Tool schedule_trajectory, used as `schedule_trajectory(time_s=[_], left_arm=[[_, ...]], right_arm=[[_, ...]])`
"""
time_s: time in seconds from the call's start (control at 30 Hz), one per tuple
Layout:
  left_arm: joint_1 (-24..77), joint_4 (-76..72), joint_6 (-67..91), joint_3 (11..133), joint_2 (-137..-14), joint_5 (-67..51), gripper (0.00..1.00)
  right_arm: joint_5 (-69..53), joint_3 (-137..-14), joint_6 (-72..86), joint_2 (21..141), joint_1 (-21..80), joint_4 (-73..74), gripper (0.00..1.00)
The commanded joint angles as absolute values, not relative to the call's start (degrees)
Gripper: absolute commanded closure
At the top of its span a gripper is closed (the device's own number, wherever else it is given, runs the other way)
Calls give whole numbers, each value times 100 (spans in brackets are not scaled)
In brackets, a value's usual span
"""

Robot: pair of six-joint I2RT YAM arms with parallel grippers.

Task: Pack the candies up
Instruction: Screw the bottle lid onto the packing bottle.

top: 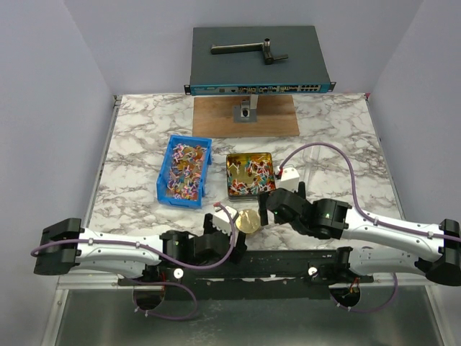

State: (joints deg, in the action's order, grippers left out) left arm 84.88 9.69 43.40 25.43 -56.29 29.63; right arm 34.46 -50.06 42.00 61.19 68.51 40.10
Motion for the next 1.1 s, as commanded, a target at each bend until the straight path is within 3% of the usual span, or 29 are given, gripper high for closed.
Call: schedule_trajectory(time_s=[0.0, 0.63, 1.07], left_arm=[[8528, -680, 3559, 2062, -5817, 3067, 1], [8289, -3373, 2514, 1580, -7824, 2963, 2], [8143, -6634, 1453, 1054, -9182, 3163, 2]], right_arm=[[3637, -4892, 4313, 5972, 6815, 4199, 0], [3462, -4649, 4446, 5796, 6812, 4191, 0], [3282, -4526, 4592, 5611, 6815, 4272, 0]])
